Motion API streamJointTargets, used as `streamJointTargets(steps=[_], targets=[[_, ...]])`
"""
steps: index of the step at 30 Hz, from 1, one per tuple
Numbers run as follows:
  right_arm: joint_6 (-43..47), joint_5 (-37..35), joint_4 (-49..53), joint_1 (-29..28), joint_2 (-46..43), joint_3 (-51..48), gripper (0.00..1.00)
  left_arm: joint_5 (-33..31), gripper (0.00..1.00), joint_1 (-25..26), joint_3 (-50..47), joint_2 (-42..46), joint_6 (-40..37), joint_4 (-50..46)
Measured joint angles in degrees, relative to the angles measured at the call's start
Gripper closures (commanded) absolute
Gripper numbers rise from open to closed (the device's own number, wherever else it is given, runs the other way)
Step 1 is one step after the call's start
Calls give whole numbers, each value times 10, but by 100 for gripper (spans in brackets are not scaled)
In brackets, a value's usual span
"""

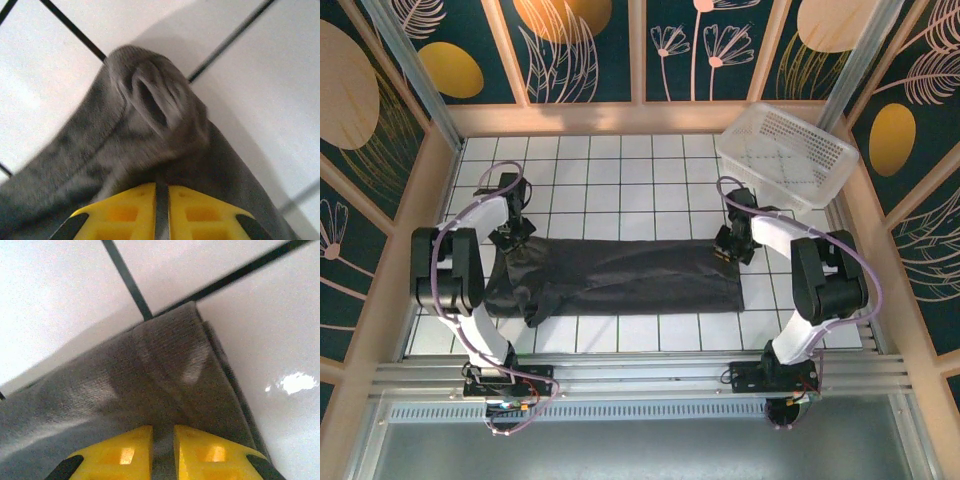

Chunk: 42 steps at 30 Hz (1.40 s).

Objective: Fold and stack the t-shirts

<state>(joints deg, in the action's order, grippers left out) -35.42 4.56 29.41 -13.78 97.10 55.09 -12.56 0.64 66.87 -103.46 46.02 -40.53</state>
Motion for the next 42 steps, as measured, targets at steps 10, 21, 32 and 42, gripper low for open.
streamJointTargets(steps=[10, 21, 32, 42], targets=[[6, 1, 20, 28, 86, 101, 78, -10, 90, -78, 102, -111, -53, 9], [88, -17, 17, 40, 162, 230, 71, 2, 56, -84, 204, -168, -83, 21], [94, 68, -13, -44, 56, 186, 58, 65, 56, 37, 41, 74, -44, 30], [81, 182, -22, -57, 56, 177, 48, 183, 53, 91, -84, 151, 38, -21]])
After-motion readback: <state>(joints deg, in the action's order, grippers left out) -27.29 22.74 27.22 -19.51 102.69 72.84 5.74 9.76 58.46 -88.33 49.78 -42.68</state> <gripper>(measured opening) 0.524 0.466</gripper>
